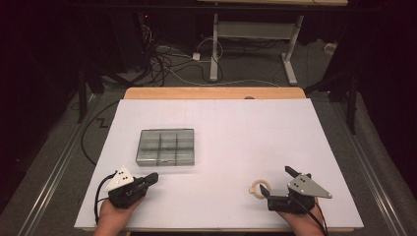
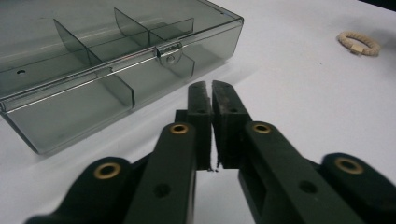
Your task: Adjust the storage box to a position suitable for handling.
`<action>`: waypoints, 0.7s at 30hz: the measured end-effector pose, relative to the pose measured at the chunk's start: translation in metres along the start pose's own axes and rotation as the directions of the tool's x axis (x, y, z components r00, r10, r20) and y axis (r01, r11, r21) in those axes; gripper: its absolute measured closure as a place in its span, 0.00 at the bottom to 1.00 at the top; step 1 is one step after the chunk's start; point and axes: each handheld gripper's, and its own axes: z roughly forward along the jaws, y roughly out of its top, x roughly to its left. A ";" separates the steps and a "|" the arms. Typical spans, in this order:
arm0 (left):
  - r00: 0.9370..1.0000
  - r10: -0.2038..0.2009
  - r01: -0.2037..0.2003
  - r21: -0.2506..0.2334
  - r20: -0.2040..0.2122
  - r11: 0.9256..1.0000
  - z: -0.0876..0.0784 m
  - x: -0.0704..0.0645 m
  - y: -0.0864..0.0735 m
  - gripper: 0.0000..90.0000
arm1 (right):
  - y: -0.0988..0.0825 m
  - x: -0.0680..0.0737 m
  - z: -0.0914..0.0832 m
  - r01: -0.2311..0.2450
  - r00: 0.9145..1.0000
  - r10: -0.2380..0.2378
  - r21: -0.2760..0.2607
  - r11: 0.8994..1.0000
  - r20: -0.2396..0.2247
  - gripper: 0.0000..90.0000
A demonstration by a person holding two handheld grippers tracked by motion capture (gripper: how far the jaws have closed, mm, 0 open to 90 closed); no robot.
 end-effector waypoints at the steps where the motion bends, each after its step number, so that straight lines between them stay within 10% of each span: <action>1: 1.000 -0.002 0.002 0.002 0.001 1.000 0.000 0.000 0.000 0.97 | 0.000 0.000 0.000 0.001 1.000 -0.001 0.000 1.000 -0.001 0.00; 21: 0.997 -0.031 0.030 -0.012 -0.076 0.999 -0.022 0.020 0.002 0.98 | -0.005 -0.013 -0.002 -0.032 0.999 0.032 0.002 0.999 0.007 0.00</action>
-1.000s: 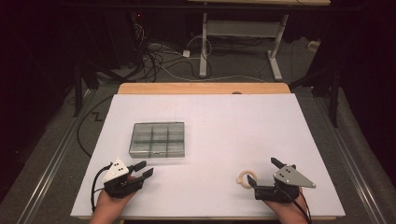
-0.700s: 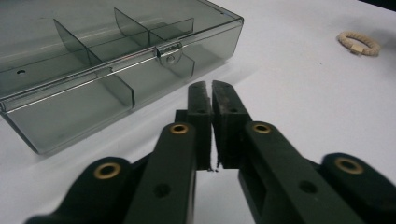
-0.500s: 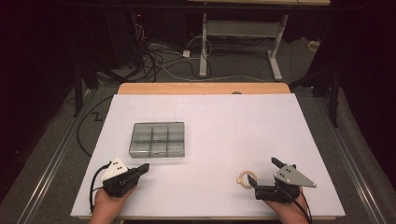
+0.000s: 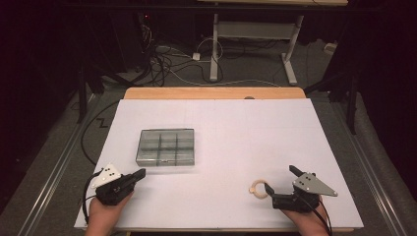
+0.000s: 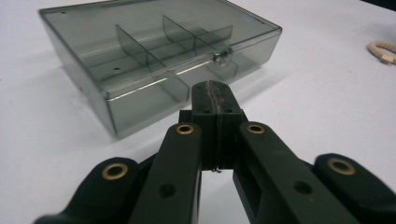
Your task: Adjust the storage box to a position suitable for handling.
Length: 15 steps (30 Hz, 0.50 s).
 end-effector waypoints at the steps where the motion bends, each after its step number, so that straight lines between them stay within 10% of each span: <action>1: 1.000 -0.010 0.010 -0.006 -0.007 1.000 -0.003 0.004 0.000 0.98 | 0.000 0.000 -0.001 -0.002 1.000 0.002 0.000 1.000 0.001 0.00; 15: 0.996 -0.048 0.047 -0.014 -0.077 0.999 -0.015 0.026 -0.004 0.98 | -0.002 -0.003 -0.001 -0.015 1.000 0.015 0.003 1.000 -0.003 0.00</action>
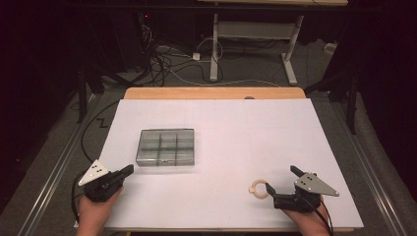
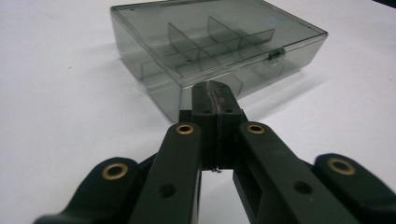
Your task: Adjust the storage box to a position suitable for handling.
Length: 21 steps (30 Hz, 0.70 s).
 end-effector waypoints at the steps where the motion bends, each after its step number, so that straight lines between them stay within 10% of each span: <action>1: 1.000 -0.005 0.005 -0.002 -0.005 1.000 -0.001 0.002 0.000 0.98 | 0.000 0.000 0.000 0.001 1.000 -0.001 -0.001 1.000 0.002 0.00; 21: 0.998 -0.025 0.024 -0.006 -0.058 1.000 -0.001 0.004 0.006 0.98 | 0.002 0.000 -0.002 -0.009 1.000 0.009 -0.020 1.000 -0.003 0.00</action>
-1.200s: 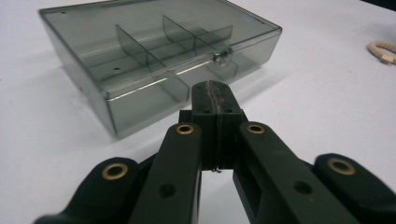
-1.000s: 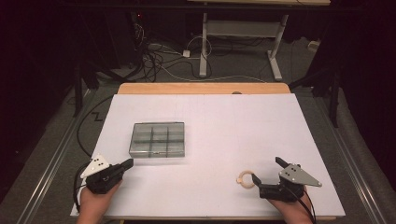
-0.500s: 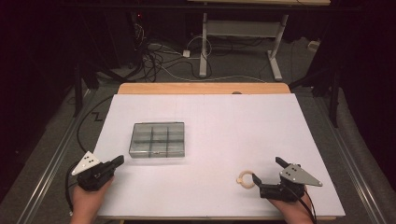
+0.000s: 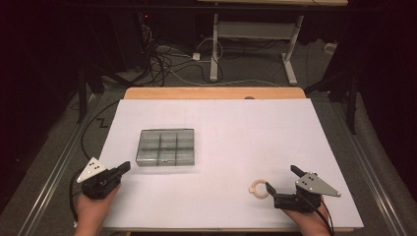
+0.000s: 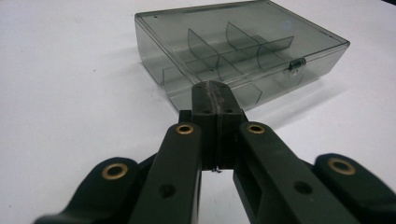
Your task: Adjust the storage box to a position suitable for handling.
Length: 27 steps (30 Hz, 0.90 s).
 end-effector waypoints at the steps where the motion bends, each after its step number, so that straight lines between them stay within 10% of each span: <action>1: 1.000 0.001 -0.001 0.000 -0.003 1.000 0.000 0.000 0.001 0.98 | 0.000 0.000 0.000 0.000 1.000 0.000 0.000 1.000 0.000 0.00; 27: 0.999 -0.043 0.042 -0.013 -0.020 0.999 0.026 0.010 0.049 0.98 | 0.004 0.003 0.000 -0.004 1.000 0.003 -0.011 1.000 -0.005 0.00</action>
